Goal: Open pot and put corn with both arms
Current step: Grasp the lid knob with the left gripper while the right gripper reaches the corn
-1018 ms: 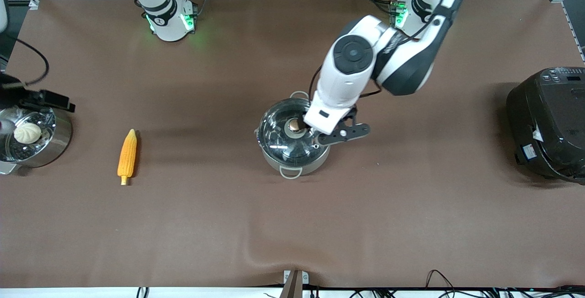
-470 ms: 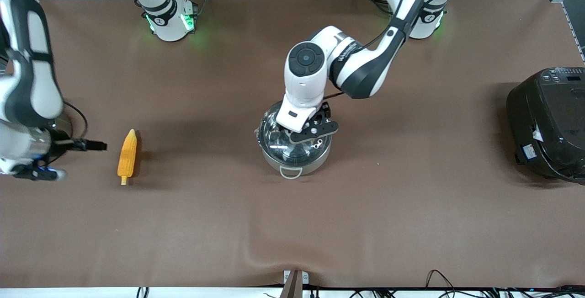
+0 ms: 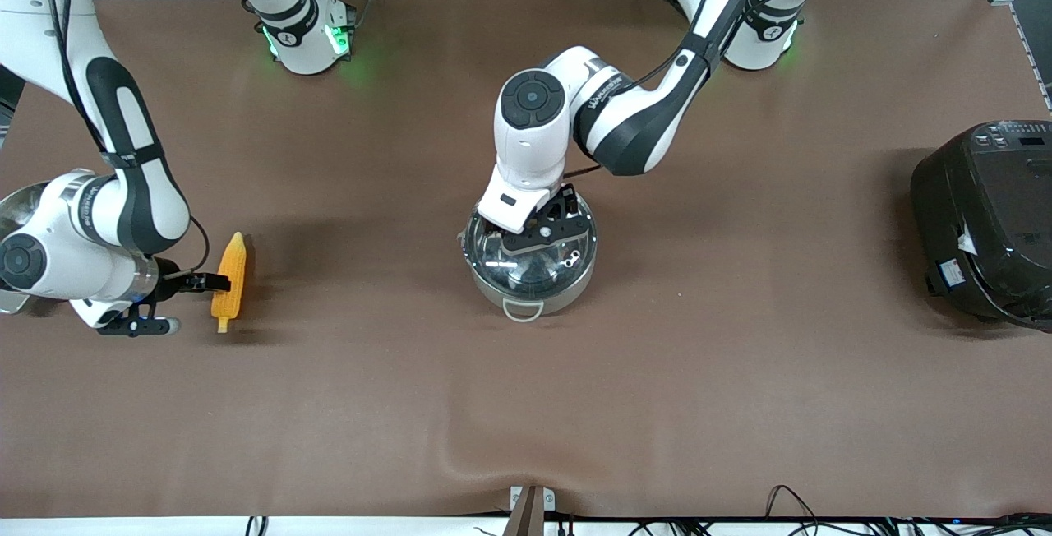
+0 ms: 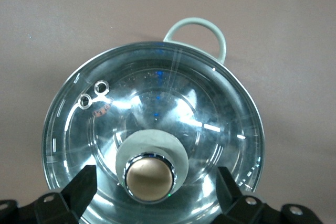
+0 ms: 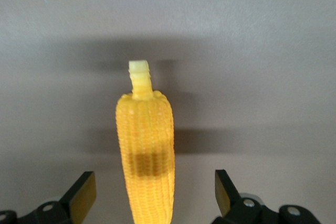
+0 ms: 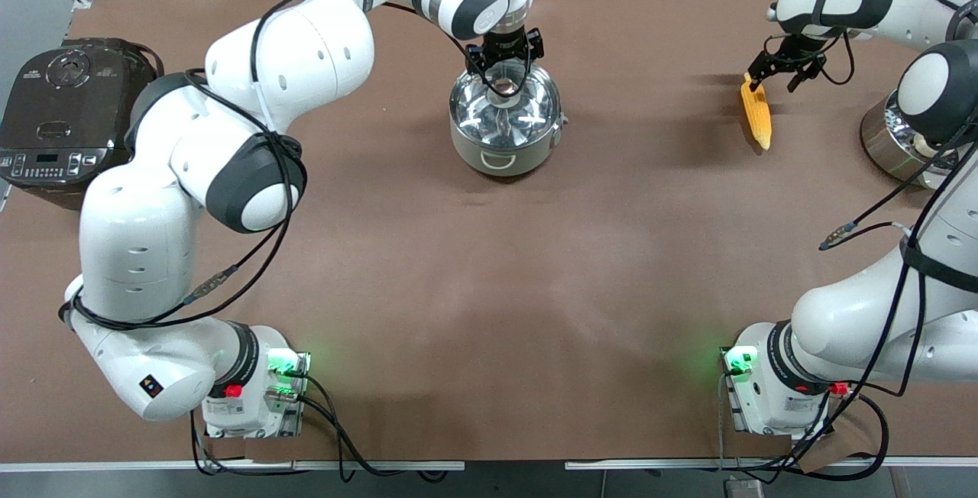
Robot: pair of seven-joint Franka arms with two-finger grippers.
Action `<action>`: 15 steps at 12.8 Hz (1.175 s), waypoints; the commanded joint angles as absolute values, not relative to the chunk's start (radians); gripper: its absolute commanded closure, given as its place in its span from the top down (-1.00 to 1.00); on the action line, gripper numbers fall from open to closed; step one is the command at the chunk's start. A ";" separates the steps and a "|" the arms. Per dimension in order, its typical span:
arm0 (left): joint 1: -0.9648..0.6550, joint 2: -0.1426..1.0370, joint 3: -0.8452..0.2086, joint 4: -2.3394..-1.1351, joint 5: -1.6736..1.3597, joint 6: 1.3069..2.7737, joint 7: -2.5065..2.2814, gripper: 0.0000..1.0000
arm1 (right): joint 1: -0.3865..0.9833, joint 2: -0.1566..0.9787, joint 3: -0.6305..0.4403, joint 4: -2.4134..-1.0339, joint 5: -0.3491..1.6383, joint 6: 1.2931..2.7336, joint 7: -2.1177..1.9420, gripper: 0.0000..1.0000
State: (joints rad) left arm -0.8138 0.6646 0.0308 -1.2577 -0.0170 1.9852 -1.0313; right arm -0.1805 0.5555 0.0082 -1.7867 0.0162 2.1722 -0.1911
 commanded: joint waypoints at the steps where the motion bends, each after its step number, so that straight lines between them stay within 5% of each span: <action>1: -0.828 0.687 0.048 -1.230 -0.028 1.982 -1.048 1.00 | -0.206 0.566 0.023 -1.798 0.002 2.181 -0.216 1.00; 10: -0.830 0.706 0.045 -1.235 -0.029 1.983 -1.040 0.95 | -0.193 0.641 0.026 -1.821 0.012 2.301 -0.215 1.00; 11: -0.830 0.707 0.044 -1.235 -0.029 1.983 -1.039 0.89 | -0.195 0.640 0.026 -1.821 0.014 2.301 -0.215 0.84; 12: -0.830 0.709 0.044 -1.235 -0.028 1.983 -1.039 0.87 | -0.192 0.638 0.026 -1.821 0.014 2.299 -0.215 -0.13; 13: -0.830 0.715 0.044 -1.235 -0.029 1.985 -1.039 0.83 | -0.192 0.635 0.026 -1.822 0.014 2.299 -0.215 -0.82; 15: -0.830 0.716 0.044 -1.235 -0.028 1.988 -1.039 0.72 | -0.192 0.632 0.026 -1.822 0.014 2.293 -0.215 -0.93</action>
